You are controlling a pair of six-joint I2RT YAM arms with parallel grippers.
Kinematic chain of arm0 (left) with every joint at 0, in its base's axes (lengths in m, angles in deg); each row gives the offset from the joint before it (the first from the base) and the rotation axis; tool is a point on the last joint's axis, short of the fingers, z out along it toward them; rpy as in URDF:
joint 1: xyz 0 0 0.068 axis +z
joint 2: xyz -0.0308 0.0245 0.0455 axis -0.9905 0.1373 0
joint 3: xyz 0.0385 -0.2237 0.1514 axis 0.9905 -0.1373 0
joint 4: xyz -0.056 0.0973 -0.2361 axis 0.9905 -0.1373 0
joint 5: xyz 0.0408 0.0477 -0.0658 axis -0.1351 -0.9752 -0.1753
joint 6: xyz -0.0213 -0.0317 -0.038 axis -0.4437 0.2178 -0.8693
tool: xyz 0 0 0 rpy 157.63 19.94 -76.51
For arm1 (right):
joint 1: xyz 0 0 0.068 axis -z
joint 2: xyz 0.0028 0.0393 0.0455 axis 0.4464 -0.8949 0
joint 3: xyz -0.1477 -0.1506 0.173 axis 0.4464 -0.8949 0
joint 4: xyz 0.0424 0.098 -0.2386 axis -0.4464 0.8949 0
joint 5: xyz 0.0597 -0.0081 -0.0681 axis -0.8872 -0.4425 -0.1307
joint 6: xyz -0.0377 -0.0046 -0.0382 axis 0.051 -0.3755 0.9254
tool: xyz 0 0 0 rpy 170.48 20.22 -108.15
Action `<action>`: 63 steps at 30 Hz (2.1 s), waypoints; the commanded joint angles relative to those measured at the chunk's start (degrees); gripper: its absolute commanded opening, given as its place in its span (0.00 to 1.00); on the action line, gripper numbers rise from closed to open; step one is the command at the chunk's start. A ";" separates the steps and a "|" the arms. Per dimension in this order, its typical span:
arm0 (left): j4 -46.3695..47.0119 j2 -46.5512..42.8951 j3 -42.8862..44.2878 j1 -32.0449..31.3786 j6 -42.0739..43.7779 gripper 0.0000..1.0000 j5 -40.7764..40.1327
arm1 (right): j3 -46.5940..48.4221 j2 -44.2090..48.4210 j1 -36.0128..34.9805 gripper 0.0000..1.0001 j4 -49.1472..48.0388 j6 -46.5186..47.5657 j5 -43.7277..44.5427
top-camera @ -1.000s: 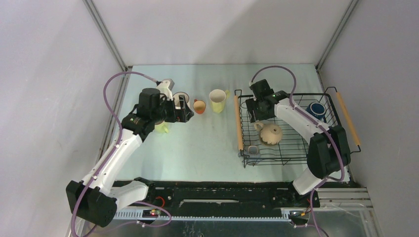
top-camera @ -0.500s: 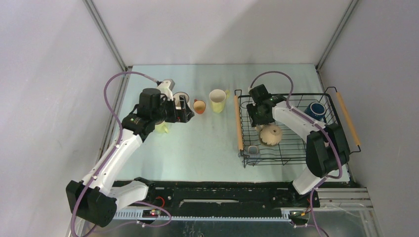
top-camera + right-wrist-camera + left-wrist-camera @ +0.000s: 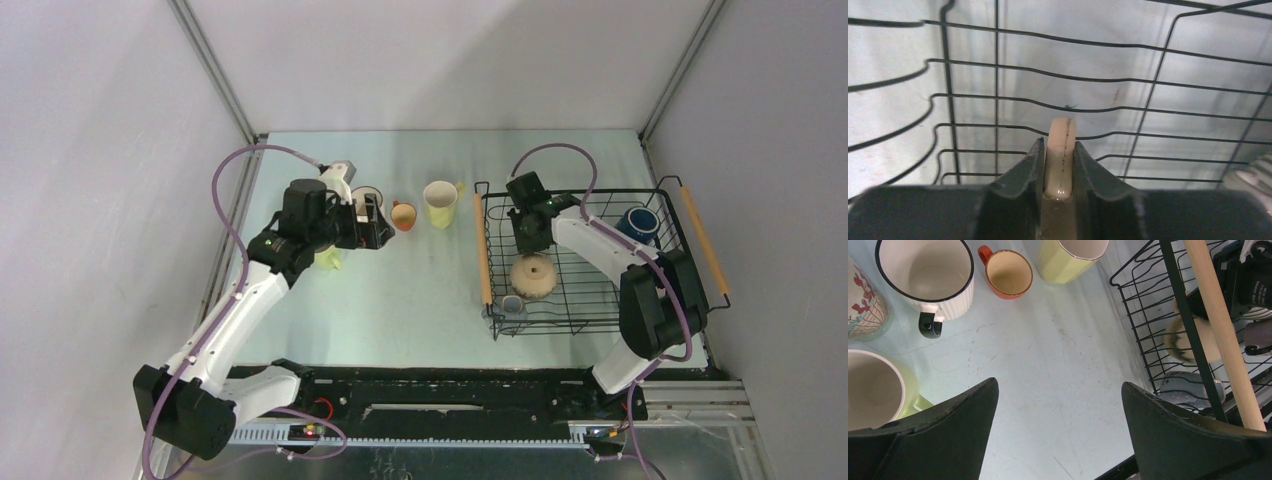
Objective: Unload the cups from the dish rack
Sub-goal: Unload the cup from the dish rack, then place the cup at the center of the board.
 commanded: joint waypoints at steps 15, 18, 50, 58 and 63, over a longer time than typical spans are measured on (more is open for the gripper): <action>1.34 0.49 -0.86 -1.02 1.24 1.00 0.76 | -0.32 4.86 2.06 0.00 1.99 -5.22 -0.07; 1.34 0.40 -0.69 -1.20 0.99 1.00 1.32 | -0.34 7.25 3.35 0.00 1.94 -5.65 -1.17; 8.45 -1.00 5.28 -5.24 -6.81 1.00 15.02 | 20.82 23.51 7.80 0.00 13.83 -5.98 -11.47; 17.35 -0.25 5.60 -6.79 -13.08 1.00 21.28 | 26.85 23.05 6.63 0.00 14.64 -7.00 -22.05; 22.31 0.62 5.31 -7.93 -17.03 1.00 23.27 | 28.38 22.02 5.08 0.00 11.81 -9.06 -30.48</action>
